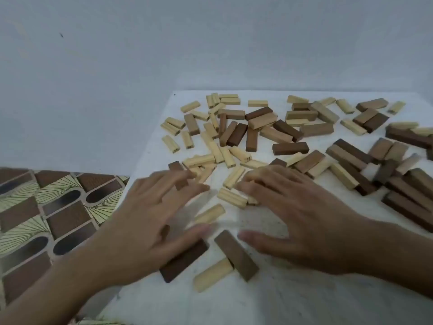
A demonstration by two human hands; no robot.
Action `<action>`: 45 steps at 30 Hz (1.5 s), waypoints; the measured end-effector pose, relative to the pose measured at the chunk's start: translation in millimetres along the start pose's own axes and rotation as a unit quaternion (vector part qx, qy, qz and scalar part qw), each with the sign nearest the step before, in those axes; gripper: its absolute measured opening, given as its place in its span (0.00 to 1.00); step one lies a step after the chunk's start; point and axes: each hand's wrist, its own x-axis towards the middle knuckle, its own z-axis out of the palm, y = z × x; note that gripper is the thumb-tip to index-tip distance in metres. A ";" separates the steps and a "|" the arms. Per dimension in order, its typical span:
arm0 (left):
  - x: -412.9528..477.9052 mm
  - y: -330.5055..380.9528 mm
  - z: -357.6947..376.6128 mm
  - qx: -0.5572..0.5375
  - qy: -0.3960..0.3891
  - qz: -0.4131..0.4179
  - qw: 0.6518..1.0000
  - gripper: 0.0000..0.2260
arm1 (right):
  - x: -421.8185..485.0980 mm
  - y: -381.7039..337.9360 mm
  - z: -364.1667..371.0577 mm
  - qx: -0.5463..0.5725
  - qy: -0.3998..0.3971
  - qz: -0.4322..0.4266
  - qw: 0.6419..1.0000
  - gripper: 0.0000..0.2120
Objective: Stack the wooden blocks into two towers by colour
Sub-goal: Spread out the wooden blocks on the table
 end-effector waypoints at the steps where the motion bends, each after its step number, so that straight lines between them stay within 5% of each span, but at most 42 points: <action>1: -6.9 3.6 3.6 0.016 -0.030 0.006 0.999 0.28 | -3.1 -3.6 5.4 -0.004 -0.023 -0.009 1.000 0.39; 5: -23.4 8.8 25.2 0.087 -0.083 -0.009 0.993 0.39 | -13.3 -18.2 33.0 -0.081 -0.022 -0.018 0.996 0.43; 21: 28.7 7.7 37.9 0.100 -0.022 -0.043 0.994 0.27 | 22.2 13.9 44.7 -0.117 0.030 0.048 0.992 0.36; 25: 17.6 -3.9 20.8 0.089 0.027 -0.075 0.993 0.28 | 18.9 7.9 33.9 -0.072 0.058 0.038 0.995 0.36; 29: -8.3 -16.7 22.5 0.092 -0.026 -0.109 0.989 0.38 | 19.2 -1.0 32.5 -0.049 0.032 0.024 0.998 0.36; 41: 27.3 -25.4 34.0 0.089 -0.042 -0.057 0.994 0.42 | 43.7 4.6 47.2 -0.071 0.024 0.069 0.995 0.41; 45: 40.1 -30.8 35.8 0.082 -0.034 -0.050 0.995 0.41 | 49.9 5.2 44.5 -0.062 0.057 0.098 0.992 0.34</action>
